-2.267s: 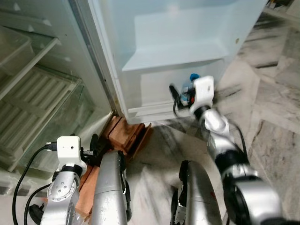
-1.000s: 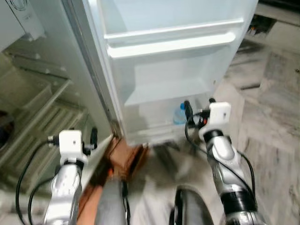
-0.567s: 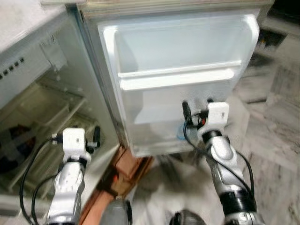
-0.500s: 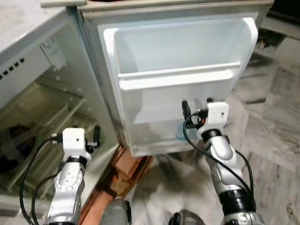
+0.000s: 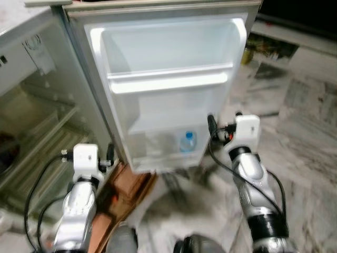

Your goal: Restocking fridge

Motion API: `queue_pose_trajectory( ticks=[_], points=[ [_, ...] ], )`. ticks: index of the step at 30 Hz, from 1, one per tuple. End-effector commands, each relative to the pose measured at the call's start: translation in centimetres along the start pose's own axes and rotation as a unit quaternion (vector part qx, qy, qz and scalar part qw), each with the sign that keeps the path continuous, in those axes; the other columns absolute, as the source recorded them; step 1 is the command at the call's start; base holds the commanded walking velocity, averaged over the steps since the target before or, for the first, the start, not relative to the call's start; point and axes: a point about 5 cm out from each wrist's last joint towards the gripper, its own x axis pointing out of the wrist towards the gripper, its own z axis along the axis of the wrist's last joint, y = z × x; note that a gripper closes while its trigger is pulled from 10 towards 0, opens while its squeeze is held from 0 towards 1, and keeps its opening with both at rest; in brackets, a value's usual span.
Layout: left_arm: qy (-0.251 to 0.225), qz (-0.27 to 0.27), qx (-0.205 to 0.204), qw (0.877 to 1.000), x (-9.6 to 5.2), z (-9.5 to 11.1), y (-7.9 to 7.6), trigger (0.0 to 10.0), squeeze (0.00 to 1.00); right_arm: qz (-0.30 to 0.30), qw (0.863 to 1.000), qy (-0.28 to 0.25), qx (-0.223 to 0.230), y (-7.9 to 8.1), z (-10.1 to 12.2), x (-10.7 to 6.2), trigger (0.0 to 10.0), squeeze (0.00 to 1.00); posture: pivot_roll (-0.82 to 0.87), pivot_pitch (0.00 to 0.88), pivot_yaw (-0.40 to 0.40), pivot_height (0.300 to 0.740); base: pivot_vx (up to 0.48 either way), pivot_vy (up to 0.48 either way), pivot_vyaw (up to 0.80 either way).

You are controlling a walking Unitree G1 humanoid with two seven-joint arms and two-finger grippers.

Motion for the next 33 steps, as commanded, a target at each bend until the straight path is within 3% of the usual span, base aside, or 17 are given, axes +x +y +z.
queue_pose_trajectory(
  ticks=[1,5,19,26,33],
  points=[
    [0.006,0.001,0.0,1.0,-0.1,-0.3,-0.1,10.0,0.0,-0.004,1.0,0.011,-0.003,-0.3,-0.5,-0.2,10.0,0.0,0.09,0.044,0.002,0.74,-0.27,-0.394,0.0],
    [0.006,0.0,0.001,1.0,0.0,-0.2,-0.2,10.0,0.0,-0.005,1.0,0.018,-0.002,-0.3,-0.6,-0.1,10.0,0.0,0.09,0.046,0.0,0.74,-0.273,-0.395,-0.13],
    [-0.02,-0.011,0.038,0.999,-0.1,0.6,0.6,10.0,0.0,-0.008,1.0,-0.001,-0.019,-0.8,0.7,1.0,10.0,0.0,0.09,0.088,-0.007,0.74,-0.093,-0.378,-0.8],
    [-0.023,-0.022,0.042,0.999,0.2,0.6,0.9,10.0,0.0,0.0,1.0,-0.004,-0.025,-0.3,0.7,1.1,10.0,0.0,0.08,0.085,-0.008,0.74,0.0,0.0,-0.8],
    [-0.018,-0.022,0.051,0.998,0.4,0.4,1.1,10.0,0.0,0.014,1.0,-0.015,-0.022,0.2,0.6,0.5,10.0,0.0,0.09,0.074,-0.004,0.74,0.472,0.0,-0.32]
  ],
)
